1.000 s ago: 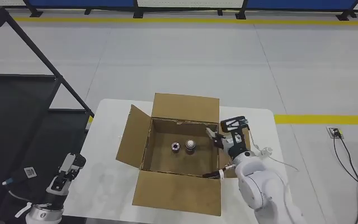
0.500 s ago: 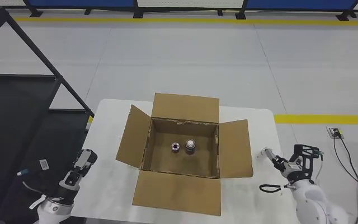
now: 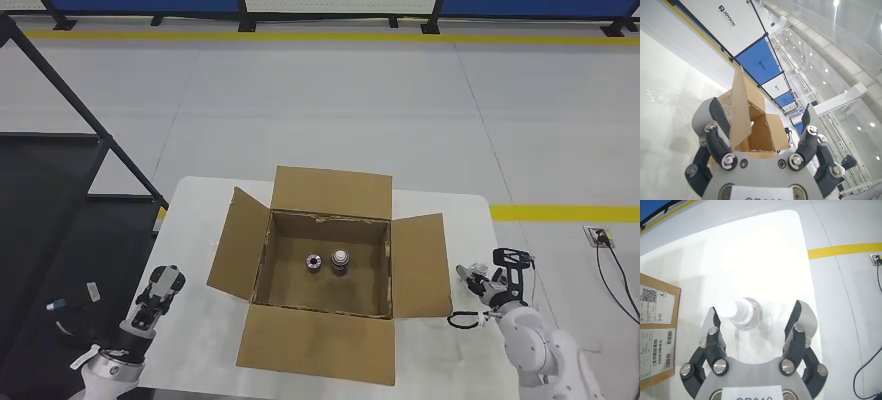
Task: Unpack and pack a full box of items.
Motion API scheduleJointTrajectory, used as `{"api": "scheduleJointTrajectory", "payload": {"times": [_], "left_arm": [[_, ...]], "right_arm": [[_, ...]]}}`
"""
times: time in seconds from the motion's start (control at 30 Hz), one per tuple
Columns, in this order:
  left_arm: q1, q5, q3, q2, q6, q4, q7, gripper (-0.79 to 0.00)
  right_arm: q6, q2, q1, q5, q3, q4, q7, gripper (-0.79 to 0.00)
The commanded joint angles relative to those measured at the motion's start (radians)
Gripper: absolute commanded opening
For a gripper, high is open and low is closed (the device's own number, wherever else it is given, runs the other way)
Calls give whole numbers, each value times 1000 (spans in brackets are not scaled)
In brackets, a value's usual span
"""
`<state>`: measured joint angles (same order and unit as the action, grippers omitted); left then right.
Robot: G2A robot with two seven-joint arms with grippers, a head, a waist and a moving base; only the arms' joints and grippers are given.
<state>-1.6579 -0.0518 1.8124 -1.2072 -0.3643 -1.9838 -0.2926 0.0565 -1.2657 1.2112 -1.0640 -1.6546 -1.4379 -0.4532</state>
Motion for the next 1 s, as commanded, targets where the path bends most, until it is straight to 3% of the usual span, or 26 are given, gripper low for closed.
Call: {"api": "scheduleJointTrajectory", "payload": {"times": [0.0, 0.33, 0.57, 0.67, 0.8, 0.97], "left_arm": [[-3, -5, -3, 0, 2, -3, 5, 0], [-18, -19, -9, -2, 1, -15, 29, 0], [-24, -15, -11, -3, -4, -14, 41, 0], [-24, -10, -11, -3, -7, -9, 39, 0], [-27, 0, -7, -3, -15, -4, 40, 0], [-37, 20, 7, -3, -30, 4, 41, 0]], "right_arm": [[6, 1, -2, 3, -2, 7, 6, -785], [23, 6, 82, 56, -40, -113, 108, -785], [-78, -4, 272, 39, -73, -492, 333, -785], [-60, -8, 363, 2, -36, -658, 406, -785], [-20, -8, 408, -99, 43, -766, 391, -785], [71, -7, 363, -162, 172, -780, 299, -785]]}}
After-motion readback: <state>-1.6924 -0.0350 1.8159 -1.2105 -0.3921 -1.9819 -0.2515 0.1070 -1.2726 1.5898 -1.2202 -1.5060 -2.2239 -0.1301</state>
